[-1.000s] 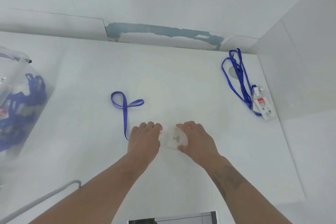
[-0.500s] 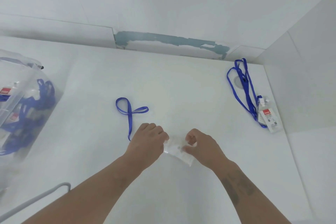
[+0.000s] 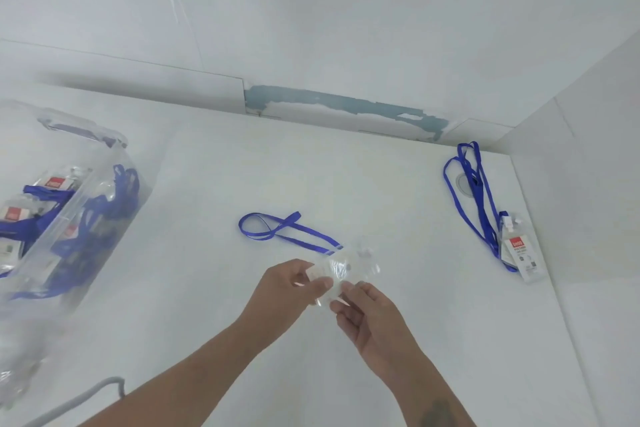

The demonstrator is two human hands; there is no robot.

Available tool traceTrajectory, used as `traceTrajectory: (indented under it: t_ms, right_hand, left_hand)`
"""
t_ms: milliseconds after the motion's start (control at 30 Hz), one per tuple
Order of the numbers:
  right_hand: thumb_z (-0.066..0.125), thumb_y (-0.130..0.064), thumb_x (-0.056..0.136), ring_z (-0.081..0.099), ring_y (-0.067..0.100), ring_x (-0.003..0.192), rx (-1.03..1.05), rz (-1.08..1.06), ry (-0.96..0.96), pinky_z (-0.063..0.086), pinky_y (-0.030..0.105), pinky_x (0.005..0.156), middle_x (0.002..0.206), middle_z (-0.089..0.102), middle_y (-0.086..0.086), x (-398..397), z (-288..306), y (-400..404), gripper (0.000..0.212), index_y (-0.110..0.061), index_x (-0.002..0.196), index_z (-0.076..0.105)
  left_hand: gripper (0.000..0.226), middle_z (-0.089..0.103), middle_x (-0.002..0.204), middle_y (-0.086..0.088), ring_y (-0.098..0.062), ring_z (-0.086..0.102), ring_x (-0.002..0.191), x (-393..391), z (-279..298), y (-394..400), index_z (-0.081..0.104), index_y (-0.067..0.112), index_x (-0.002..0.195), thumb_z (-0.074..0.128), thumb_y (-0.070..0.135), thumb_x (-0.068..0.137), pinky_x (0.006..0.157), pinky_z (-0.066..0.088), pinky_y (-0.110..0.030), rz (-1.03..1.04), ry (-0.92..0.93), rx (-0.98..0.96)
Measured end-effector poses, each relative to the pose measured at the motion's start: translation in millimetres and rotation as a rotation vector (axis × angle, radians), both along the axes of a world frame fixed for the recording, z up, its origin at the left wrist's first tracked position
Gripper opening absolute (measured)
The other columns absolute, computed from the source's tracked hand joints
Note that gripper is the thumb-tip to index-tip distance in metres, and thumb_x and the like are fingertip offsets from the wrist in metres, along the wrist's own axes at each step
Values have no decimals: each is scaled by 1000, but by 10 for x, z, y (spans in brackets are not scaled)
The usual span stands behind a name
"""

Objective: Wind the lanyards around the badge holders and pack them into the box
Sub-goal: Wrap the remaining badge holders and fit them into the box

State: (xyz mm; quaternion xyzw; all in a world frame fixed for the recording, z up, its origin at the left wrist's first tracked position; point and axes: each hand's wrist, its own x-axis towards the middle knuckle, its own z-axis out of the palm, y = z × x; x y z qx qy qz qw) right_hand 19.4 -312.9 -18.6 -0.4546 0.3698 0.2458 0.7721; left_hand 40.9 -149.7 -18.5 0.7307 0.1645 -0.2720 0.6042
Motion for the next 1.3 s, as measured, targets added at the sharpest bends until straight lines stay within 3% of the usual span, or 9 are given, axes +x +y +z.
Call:
traceTrajectory:
  t_ms: [267,400,567,767,933,1000,1067,1133,1300]
  right_hand:
    - [59,-9,94,64,17,81,-308,38,-209,52,30,75,104,73,-2,158,179,173,20,-18,107,70]
    - [62,-10,92,62,2,107,-626,243,-447,50,14,81,114,68,-19,296,229,330,40,-33,125,62]
    - [54,-17,99,63,1,87,-722,372,-585,43,4,70,97,71,-17,408,279,687,23,-31,109,69]
    - [41,-34,102,55,4,62,-858,714,-532,43,24,62,67,65,-8,351,376,980,35,-26,69,50]
    - [35,-42,102,56,20,78,-1212,1224,-670,47,34,75,75,56,-6,420,647,992,28,-26,92,56]
    - [36,-44,101,57,19,81,-1289,1290,-719,48,34,76,80,57,-8,523,824,961,29,-27,99,60]
    - [40,-46,98,57,16,83,-1301,1306,-741,48,33,77,84,59,-9,658,964,907,29,-29,96,63]
    - [48,-48,96,58,10,84,-1259,1315,-722,49,30,78,88,62,-10,788,1037,857,25,-31,92,66]
    - [72,-39,82,54,3,60,-836,1038,-644,42,18,60,72,69,-8,978,1079,717,13,-28,77,74]
  left_hand:
    - [16,77,100,-5,-24,75,85,271,334,441,77,15,99,62,12,95,83,60,-36,251,29,-250]
    - [16,73,101,-14,-21,69,77,384,439,673,76,10,102,63,13,94,76,59,-29,195,71,-375]
    - [17,76,101,-9,-20,70,80,452,540,726,74,8,106,64,14,94,75,59,-27,157,88,-456]
    - [11,78,82,-1,-20,76,79,526,559,756,77,14,86,67,12,90,74,61,-28,287,-118,-108]
    - [17,74,71,5,-14,68,61,462,512,854,75,24,76,62,21,86,65,57,-33,73,-278,255]
    - [21,66,65,-5,-17,48,51,414,501,903,71,17,73,59,27,86,53,43,-32,-39,-313,350]
    - [26,58,59,-5,-17,40,51,384,512,958,67,13,70,57,30,87,52,37,-33,-120,-303,362]
    - [21,68,66,3,-24,55,58,372,542,1030,73,19,77,60,30,91,60,50,-38,-196,-251,277]
    - [13,78,91,0,-18,73,82,387,691,1245,78,18,95,66,14,93,77,60,-30,-240,-63,-75]
